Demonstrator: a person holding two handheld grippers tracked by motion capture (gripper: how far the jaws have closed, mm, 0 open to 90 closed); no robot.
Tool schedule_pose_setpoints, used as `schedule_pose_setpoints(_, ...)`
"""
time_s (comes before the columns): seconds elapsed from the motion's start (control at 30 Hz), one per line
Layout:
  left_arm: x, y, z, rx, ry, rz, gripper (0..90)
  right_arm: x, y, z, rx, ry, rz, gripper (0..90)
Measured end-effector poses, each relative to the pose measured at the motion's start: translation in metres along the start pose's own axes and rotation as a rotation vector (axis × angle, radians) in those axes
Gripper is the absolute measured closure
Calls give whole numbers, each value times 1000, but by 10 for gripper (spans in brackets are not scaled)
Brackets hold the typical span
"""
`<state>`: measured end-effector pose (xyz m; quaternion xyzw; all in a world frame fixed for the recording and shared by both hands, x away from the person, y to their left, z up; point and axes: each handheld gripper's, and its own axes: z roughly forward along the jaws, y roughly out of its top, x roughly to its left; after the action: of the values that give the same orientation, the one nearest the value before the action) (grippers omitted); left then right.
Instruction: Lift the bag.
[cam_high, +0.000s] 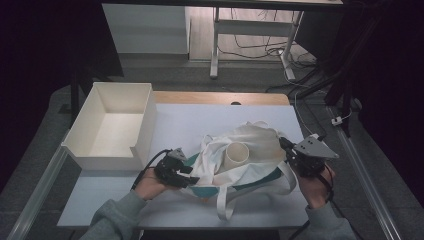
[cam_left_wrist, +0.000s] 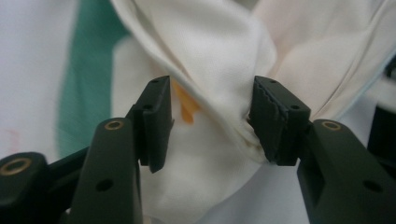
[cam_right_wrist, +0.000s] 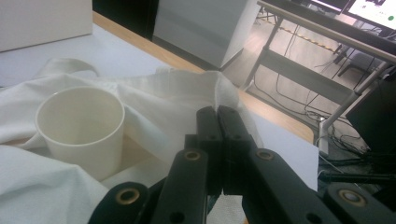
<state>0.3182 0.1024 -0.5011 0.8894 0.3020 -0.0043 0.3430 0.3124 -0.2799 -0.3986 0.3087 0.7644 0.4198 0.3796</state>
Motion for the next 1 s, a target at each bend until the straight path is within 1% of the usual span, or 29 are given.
schedule_pose_setpoints(0.07, 0, -1, 6, 2, -19, -8, 559, 1, -1, 1, 5, 3, 2, 884)
schedule_pose_setpoints(0.1, 0, -1, 7, 14, -12, 3, 587, 1, -1, 2, 5, 4, 1, 884)
schedule_pose_setpoints(0.17, -1, -1, 7, 16, 1, 19, 660, 2, -1, 2, 8, 3, -4, 884)
schedule_pose_setpoints(0.23, -4, 0, 4, 6, 19, 45, 724, 2, -1, 2, 9, -1, -5, 884)
schedule_pose_setpoints(0.3, -6, 2, -2, -17, 37, 59, 781, 1, -2, 1, 9, -7, -5, 884)
schedule_pose_setpoints(0.33, -6, 3, -7, -40, 50, 60, 806, 0, -2, 1, 6, -8, -4, 884)
schedule_pose_setpoints(0.4, -5, 4, -21, -94, 80, 68, 835, -1, -3, 0, 6, -16, -6, 884)
schedule_pose_setpoints(0.47, -2, 6, -41, -174, 85, 59, 851, -3, -3, -3, -2, -28, -6, 884)
schedule_pose_setpoints(0.5, -1, 7, -51, -207, 91, 61, 853, -5, -2, -4, -8, -34, -4, 884)
schedule_pose_setpoints(0.6, -3, 10, -77, -286, 137, 74, 857, -9, 0, -10, -28, -47, 8, 884)
schedule_pose_setpoints(0.63, -4, 12, -83, -306, 150, 82, 858, -10, 2, -12, -35, -45, 10, 885)
schedule_pose_setpoints(0.7, -6, 14, -93, -335, 187, 97, 859, -8, 5, -14, -45, -51, -9, 885)
schedule_pose_setpoints(0.73, -6, 15, -97, -350, 198, 99, 860, -7, 6, -14, -49, -55, -17, 885)
schedule_pose_setpoints(0.87, -3, 19, -111, -399, 208, 95, 861, -5, 14, -19, -75, -63, -37, 885)
schedule_pose_setpoints(1.0, -3, 26, -126, -444, 220, 107, 861, -6, 29, -29, -128, -79, -54, 886)
